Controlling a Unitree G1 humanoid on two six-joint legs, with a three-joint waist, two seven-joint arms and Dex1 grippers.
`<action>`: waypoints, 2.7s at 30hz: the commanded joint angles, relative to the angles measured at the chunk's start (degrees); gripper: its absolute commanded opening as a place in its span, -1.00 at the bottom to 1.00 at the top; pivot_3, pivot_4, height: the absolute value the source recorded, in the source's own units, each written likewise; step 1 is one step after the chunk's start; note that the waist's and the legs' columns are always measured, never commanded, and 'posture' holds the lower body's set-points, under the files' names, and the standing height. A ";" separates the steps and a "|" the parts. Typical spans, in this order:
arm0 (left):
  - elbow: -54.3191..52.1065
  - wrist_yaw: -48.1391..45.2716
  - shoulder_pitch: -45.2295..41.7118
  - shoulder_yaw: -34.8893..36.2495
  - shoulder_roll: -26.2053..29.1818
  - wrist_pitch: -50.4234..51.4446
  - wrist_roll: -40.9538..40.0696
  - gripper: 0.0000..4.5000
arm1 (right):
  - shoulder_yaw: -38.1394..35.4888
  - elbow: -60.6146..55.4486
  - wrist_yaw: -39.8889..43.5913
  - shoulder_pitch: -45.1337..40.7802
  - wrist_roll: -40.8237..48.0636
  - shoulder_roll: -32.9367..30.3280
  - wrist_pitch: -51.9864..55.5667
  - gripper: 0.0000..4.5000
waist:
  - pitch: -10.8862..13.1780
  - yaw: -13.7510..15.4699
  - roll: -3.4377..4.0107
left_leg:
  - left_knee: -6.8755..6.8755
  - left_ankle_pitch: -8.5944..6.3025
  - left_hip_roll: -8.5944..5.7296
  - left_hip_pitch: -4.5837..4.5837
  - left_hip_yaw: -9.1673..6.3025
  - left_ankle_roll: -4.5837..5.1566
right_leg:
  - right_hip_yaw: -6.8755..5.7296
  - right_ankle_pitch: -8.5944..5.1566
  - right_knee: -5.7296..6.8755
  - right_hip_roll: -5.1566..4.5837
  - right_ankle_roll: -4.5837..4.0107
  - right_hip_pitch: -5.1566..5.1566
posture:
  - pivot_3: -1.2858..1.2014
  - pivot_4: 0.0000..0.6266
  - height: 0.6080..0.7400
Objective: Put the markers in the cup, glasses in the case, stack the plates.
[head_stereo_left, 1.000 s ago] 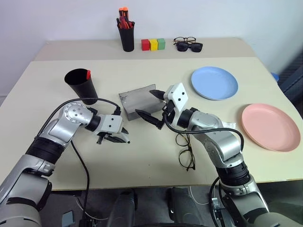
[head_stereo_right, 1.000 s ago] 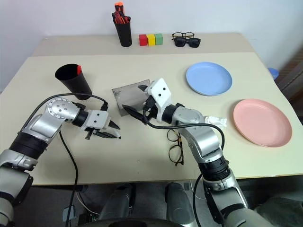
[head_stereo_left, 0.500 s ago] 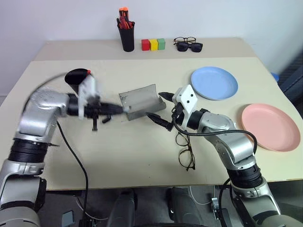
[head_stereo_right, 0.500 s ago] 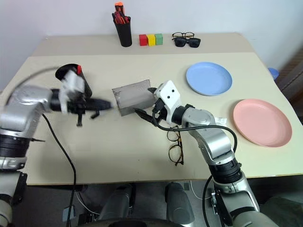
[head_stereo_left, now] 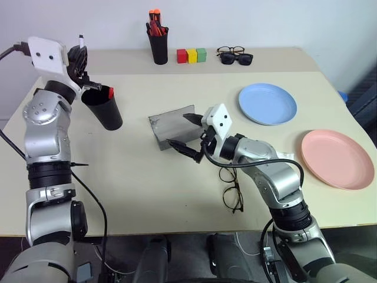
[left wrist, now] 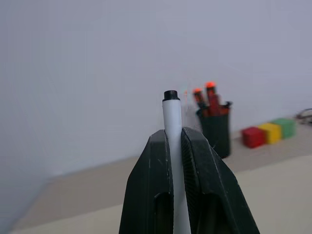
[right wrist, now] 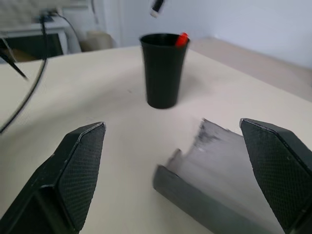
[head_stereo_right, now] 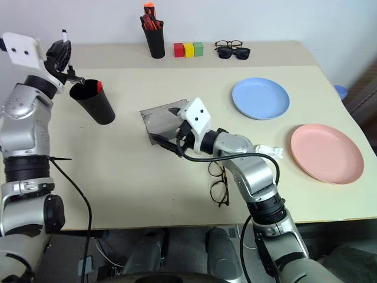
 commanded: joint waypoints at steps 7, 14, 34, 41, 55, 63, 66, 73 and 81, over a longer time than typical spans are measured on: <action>8.15 0.17 -0.51 0.88 0.19 -7.18 0.10 -0.46 | -0.43 -1.49 -0.16 -1.19 0.01 0.37 -1.31 1.00 | -0.01 -0.07 -0.02 | -0.01 0.00 0.00 0.00 0.00 0.00 | -0.01 0.00 0.01 0.01 0.00 -0.01 | 0.03 -0.52 1.00; 8.16 -2.54 -2.21 2.28 -1.98 -8.51 -5.07 0.39 | -0.43 -2.13 -0.43 -0.83 0.02 0.21 -1.03 1.00 | -0.01 -0.04 -0.02 | 0.00 0.00 0.00 0.00 0.00 0.00 | -0.01 0.00 0.00 0.00 0.00 0.00 | 0.03 -0.52 1.00; -6.74 -36.71 0.70 -34.24 2.64 25.41 -1.64 0.87 | -9.11 -5.95 6.47 4.62 0.39 -18.61 -0.34 1.00 | -0.01 -0.02 0.01 | -0.01 0.00 0.00 0.00 0.01 0.01 | 0.01 -0.02 -0.04 0.02 -0.01 0.05 | 0.03 -0.52 1.00; -3.18 -41.61 -0.33 -34.71 1.63 19.58 1.18 -0.59 | -10.40 -10.95 4.16 8.18 1.00 -18.84 2.32 1.00 | -0.01 -0.10 0.01 | -0.02 -0.01 0.00 -0.02 0.02 0.01 | 0.02 -0.02 -0.07 0.01 0.00 0.04 | 0.03 -0.52 1.00; -18.46 -60.46 7.64 -35.03 12.62 16.52 -1.10 -0.68 | -18.53 -16.52 7.06 14.64 9.14 -28.68 16.52 1.00 | 0.00 0.29 0.01 | -0.01 -0.02 0.00 -0.05 0.02 0.04 | 0.02 -0.03 -0.15 -0.01 0.00 0.09 | 0.03 -0.52 1.00; -22.30 -52.94 9.85 -26.86 7.64 19.47 -6.15 0.25 | -22.87 -20.27 2.30 21.73 14.56 -29.41 31.04 1.00 | 0.00 0.22 0.00 | 0.06 -0.04 0.01 -0.07 0.02 0.08 | 0.01 -0.03 -0.16 -0.01 0.01 0.11 | 0.03 -0.52 1.00; -24.39 -51.04 11.78 -22.58 7.60 17.44 -8.15 0.25 | -26.68 -21.67 -0.76 21.53 19.84 -25.66 39.58 1.00 | -0.02 -0.16 0.03 | 0.04 -0.05 0.09 -0.03 0.02 0.08 | 0.01 -0.03 -0.13 0.04 0.00 0.10 | 0.03 -0.52 1.00; -30.50 -47.59 17.98 -17.40 9.70 19.38 -10.47 0.25 | -30.03 -22.44 -7.29 20.52 24.62 -18.29 51.53 1.00 | -0.03 0.22 0.01 | 0.05 -0.05 0.06 -0.01 0.05 0.08 | 0.02 -0.03 -0.15 0.01 0.00 0.13 | 0.03 -0.52 1.00; -34.28 -43.35 21.94 -15.54 10.17 22.01 -11.71 0.28 | -31.31 -20.67 -11.09 18.20 25.44 -12.53 60.61 0.39 | -0.03 0.31 0.02 | 0.03 -0.05 0.05 -0.01 0.05 0.08 | 0.02 -0.03 -0.16 0.01 -0.01 0.14 | 0.03 -0.52 1.00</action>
